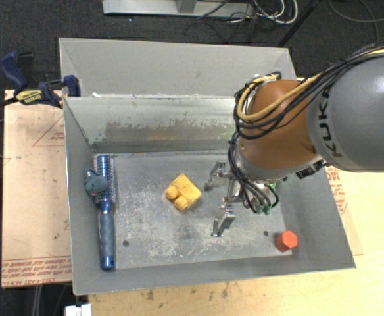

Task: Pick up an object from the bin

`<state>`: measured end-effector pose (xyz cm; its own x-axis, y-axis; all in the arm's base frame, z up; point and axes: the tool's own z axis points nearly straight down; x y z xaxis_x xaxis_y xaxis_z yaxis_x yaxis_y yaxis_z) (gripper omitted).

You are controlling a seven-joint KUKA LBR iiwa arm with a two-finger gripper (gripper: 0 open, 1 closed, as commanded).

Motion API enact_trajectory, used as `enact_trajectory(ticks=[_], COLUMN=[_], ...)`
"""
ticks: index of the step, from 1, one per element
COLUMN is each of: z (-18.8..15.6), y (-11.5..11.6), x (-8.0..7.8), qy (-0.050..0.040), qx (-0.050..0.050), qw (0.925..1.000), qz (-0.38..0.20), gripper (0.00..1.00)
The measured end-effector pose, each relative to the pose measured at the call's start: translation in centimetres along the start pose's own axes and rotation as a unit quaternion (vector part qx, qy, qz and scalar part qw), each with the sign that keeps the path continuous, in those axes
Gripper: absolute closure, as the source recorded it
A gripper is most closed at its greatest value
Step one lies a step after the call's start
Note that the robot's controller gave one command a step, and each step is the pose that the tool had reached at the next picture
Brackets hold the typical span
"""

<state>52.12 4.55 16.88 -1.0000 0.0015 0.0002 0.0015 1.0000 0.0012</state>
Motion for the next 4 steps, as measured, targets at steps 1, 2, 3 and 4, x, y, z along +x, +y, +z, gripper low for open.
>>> enact_trajectory(ticks=[1, 2, 3, 4], z=[9.1, 7.8, 5.6, 8.9], y=[1.7, -2.0, 6.3, 12.0], x=[-12.7, -9.5, -9.5, -10.2], qy=[-0.0034, -0.0003, -0.0033, -0.0024], qx=[0.000, 0.001, -0.001, 0.000], qw=[0.9996, 0.9732, 0.9555, 0.9078], qz=[-0.030, -0.230, -0.295, -0.419], gripper=[0.00, 0.00, 0.00, 0.00])
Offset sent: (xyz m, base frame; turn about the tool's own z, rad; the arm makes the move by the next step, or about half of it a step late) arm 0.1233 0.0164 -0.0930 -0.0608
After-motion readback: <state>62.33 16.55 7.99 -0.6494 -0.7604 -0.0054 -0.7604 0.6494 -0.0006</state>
